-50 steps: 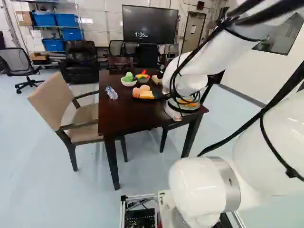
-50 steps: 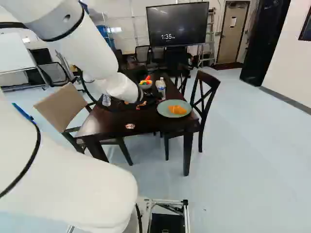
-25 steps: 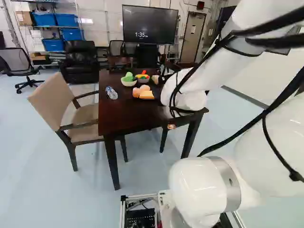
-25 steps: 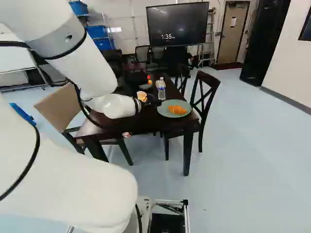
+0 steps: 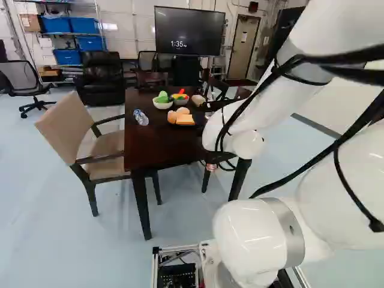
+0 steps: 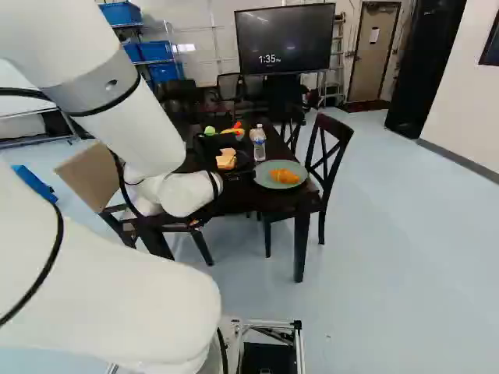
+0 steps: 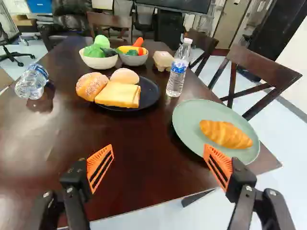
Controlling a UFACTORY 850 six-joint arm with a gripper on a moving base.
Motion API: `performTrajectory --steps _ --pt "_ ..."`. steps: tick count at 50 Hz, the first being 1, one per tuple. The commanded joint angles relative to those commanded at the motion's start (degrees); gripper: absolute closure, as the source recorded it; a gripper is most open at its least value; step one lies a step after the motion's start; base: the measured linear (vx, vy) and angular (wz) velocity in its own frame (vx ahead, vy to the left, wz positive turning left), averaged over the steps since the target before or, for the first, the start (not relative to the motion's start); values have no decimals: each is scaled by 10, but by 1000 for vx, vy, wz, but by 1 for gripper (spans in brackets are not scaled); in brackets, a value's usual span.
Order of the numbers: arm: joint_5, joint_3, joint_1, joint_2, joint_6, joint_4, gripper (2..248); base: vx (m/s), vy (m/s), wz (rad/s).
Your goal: Move the croissant to the empty plate
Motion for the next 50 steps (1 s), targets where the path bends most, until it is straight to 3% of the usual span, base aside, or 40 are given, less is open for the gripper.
performTrajectory --steps 25,50 --pt "68 37 6 3 59 -22 3 0 0 0" --pt "97 52 8 4 84 -31 3 0 0 0"
